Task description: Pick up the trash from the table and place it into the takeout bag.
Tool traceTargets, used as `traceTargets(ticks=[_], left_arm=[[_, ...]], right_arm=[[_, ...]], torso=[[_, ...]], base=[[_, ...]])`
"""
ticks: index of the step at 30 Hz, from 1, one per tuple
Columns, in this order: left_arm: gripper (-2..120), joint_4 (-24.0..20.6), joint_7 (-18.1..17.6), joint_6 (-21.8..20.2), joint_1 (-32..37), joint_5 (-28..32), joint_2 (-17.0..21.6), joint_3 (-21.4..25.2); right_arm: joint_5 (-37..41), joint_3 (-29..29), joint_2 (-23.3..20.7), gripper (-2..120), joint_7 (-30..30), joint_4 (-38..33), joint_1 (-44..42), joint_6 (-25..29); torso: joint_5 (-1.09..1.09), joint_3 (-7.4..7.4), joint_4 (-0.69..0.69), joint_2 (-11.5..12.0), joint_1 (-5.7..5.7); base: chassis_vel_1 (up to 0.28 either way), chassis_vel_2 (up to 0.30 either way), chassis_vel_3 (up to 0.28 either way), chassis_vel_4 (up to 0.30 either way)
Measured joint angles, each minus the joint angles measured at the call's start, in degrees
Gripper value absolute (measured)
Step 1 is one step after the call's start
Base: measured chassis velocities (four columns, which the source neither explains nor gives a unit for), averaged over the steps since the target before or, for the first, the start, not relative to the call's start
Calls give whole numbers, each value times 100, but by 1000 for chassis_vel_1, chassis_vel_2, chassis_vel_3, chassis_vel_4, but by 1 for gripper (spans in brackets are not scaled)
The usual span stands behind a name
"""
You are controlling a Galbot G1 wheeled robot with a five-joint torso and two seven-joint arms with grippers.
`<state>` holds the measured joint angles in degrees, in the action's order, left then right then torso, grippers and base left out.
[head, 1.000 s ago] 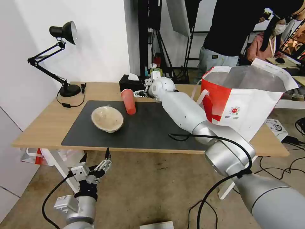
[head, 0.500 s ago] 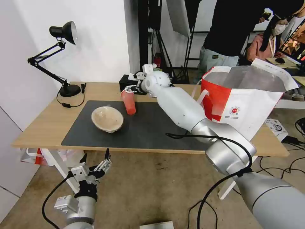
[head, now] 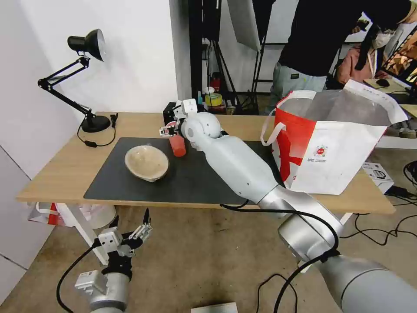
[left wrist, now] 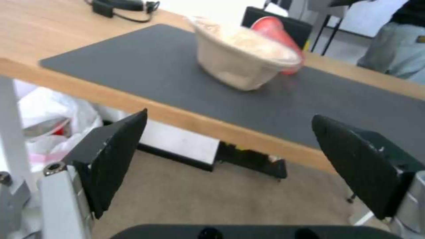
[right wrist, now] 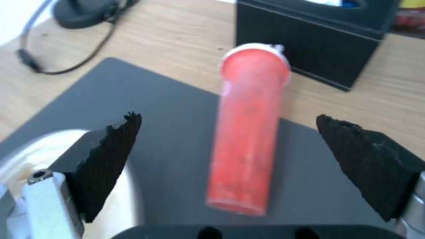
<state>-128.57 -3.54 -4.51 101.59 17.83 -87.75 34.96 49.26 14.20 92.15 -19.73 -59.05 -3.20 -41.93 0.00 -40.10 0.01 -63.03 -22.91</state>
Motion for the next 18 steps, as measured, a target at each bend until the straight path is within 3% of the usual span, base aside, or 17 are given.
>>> traceTargets(ticks=[10,18], left_arm=[[100,356,-98,-20,-13,304,296,182],[100,353,-105,-78,-12,252,124,130]], right_arm=[[-512,-457,-1,100,-157,419,3,0],[-530,-539,-1,100,-101,599,97,0]], torso=[[0,0,-1,0,0],[1,-1,-1,0,-1]], base=[[0,0,0,0],[0,0,0,0]])
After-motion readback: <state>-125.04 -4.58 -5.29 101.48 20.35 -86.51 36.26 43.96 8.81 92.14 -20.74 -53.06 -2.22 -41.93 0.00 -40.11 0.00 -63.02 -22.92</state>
